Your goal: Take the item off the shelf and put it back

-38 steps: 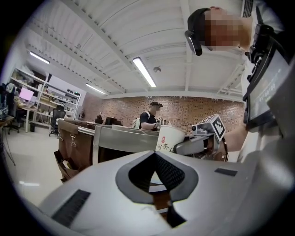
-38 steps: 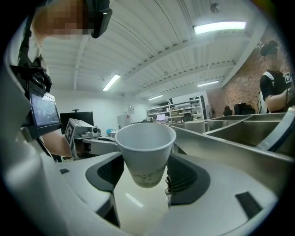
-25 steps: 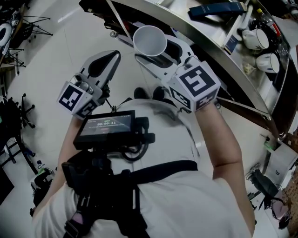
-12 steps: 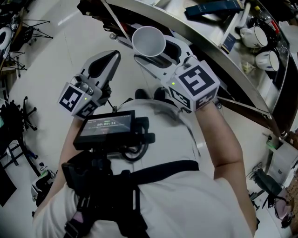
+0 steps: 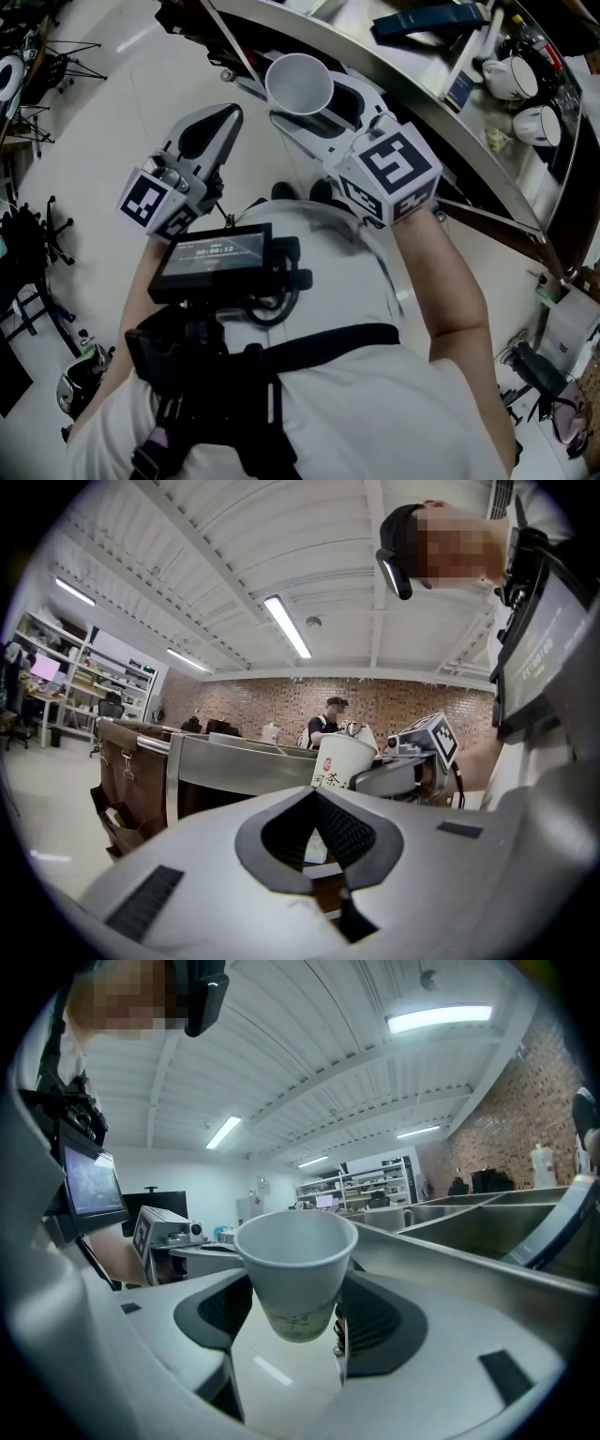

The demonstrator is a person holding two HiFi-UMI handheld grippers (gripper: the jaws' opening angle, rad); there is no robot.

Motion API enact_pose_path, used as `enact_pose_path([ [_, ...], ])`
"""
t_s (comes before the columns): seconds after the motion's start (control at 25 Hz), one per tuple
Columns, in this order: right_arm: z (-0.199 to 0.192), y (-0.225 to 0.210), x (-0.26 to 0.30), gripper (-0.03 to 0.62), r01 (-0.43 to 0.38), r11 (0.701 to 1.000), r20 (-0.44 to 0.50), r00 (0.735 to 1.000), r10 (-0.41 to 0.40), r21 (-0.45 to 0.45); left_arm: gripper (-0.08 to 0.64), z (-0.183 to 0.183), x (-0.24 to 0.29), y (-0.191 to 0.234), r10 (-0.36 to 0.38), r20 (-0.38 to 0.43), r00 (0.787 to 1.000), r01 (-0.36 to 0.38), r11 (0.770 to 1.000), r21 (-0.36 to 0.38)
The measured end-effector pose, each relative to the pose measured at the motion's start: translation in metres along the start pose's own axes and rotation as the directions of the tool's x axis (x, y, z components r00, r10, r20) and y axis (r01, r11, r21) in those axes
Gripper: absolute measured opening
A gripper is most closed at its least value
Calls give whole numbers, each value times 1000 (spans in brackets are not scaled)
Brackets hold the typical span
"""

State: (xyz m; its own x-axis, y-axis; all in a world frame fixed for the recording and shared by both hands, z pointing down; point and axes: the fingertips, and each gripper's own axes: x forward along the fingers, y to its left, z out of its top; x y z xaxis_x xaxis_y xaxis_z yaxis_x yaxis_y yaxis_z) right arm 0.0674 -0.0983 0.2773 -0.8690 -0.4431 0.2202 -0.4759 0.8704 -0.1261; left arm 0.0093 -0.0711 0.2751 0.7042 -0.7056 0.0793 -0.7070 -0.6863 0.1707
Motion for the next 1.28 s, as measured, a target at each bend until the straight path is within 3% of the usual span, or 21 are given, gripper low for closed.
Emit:
enact_pose_path([
  [0.4, -26, 1, 4, 304, 7, 1000, -50, 999, -8, -19, 2, -22, -3, 4, 30, -19, 999, -30, 1000, 2],
  [0.6, -55, -3, 15, 304, 0, 997, -60, 998, -4, -72, 2, -49, -14, 20, 118, -14, 993, -119, 993, -29],
  [1.08, -106, -18, 60, 304, -14, 1000, -127, 992, 11, -23, 2, -95, -26, 43, 206, -44, 977, -209, 974, -86],
  [1.28, -138, -37, 78, 302, 37, 999, -166, 985, -40, -22, 2, -121, -23, 53, 210, -65, 976, -215, 971, -102],
])
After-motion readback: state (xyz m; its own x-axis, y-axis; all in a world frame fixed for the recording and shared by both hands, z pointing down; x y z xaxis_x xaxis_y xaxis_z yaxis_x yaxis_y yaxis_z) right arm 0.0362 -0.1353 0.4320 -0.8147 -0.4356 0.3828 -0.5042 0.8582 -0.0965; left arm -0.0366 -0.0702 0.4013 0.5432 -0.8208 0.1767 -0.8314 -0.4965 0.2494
